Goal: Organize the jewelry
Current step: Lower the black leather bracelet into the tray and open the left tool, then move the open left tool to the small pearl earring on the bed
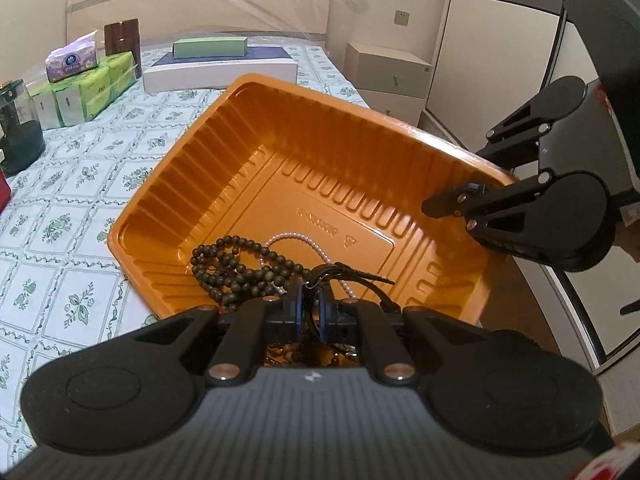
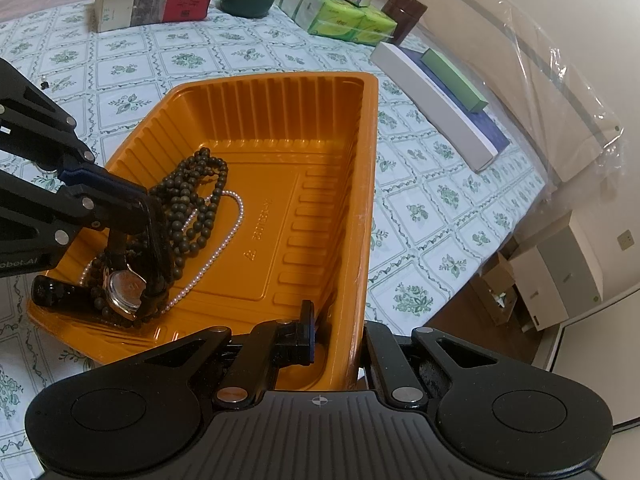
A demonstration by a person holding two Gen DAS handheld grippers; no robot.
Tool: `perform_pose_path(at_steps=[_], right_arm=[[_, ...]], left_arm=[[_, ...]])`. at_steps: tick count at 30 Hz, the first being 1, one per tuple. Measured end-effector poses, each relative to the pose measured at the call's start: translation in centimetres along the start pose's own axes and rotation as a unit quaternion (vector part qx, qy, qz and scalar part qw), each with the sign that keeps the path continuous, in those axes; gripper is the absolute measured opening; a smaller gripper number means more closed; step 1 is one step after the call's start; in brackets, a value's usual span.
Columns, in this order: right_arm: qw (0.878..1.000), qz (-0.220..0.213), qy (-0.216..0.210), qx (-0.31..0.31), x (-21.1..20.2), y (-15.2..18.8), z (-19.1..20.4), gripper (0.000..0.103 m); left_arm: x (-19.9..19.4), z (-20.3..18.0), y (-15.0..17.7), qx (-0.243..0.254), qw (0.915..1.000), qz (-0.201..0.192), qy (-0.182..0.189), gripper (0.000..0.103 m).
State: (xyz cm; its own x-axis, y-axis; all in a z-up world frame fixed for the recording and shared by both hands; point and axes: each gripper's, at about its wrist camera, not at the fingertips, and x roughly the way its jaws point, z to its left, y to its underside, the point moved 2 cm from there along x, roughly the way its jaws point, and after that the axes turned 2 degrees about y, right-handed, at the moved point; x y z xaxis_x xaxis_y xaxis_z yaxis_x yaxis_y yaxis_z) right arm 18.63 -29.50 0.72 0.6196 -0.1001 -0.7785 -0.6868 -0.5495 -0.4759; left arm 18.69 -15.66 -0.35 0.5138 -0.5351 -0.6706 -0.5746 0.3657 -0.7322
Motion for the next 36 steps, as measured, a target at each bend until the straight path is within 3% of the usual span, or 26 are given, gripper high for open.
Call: perform_pose_path(at_steps=[9,11,22,26,30,36], right_arm=[[1.000,0.000,0.000,0.000,0.0,0.0,0.0,0.006],[1.000,0.000,-0.001,0.001,0.0,0.0,0.0,0.006],[1.000,0.000,-0.002,0.002,0.0,0.1,-0.1,0.006],[1.000,0.000,-0.001,0.002,-0.1,0.1,-0.1,0.006],[1.000,0.000,-0.002,0.003,-0.1,0.1,-0.1,0.006],[1.000,0.000,-0.001,0.002,-0.1,0.1,-0.1,0.006]], left_arm=[[0.4,0.0,0.1,-0.007,1.0000,0.005,0.003,0.013],[0.1,0.1,0.1,-0.007,1.0000,0.001,0.002,0.023],[-4.0,5.4,1.4,-0.054,0.9963,-0.030,-0.059,0.027],[-6.1,8.3,3.1,-0.089,0.9905,-0.040,-0.097,0.034],[-8.3,10.7,5.7,-0.113,0.9796,-0.048,-0.160,0.039],[-10.1,13.6,9.6,-0.169,0.9653,-0.040,-0.195,0.047]])
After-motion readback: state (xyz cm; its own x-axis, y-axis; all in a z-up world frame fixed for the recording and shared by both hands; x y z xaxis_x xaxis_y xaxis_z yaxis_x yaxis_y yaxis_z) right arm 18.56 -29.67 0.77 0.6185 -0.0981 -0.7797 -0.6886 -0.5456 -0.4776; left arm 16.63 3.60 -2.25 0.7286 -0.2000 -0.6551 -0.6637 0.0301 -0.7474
